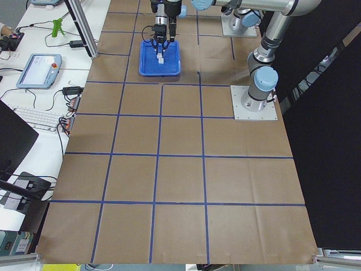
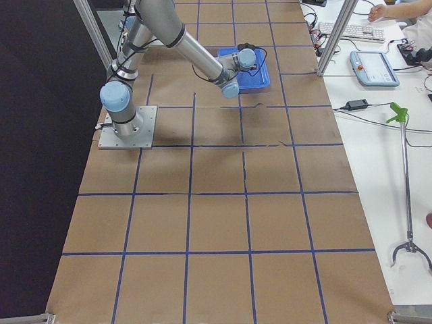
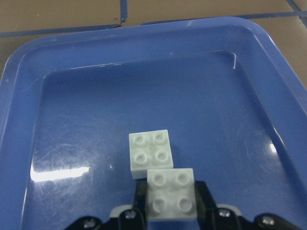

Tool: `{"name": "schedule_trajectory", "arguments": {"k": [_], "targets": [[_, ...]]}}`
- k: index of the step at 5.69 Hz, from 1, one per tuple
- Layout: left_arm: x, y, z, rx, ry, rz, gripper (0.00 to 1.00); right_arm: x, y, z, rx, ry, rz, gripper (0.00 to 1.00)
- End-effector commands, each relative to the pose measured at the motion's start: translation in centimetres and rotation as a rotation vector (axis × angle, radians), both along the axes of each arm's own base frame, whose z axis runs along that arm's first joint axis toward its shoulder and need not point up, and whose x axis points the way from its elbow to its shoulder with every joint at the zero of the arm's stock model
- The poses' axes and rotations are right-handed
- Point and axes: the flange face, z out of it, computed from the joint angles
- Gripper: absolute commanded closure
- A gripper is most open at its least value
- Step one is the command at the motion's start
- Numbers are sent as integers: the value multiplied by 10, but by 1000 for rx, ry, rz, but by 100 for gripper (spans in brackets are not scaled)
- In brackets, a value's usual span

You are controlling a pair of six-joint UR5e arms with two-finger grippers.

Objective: Assemble white blocks and place on blue tray

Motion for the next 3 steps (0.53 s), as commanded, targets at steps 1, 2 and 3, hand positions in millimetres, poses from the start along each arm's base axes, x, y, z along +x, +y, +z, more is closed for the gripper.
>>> {"name": "schedule_trajectory", "arguments": {"k": [1, 2, 3], "targets": [[0, 2, 1, 2, 2, 0, 1, 4, 2, -3, -3, 0, 8, 72], [1, 3, 1, 2, -1, 2, 1, 5, 2, -4, 0, -1, 8, 72], [1, 3, 2, 1, -3, 0, 1, 4, 4, -4, 6, 1, 5, 72]]}}
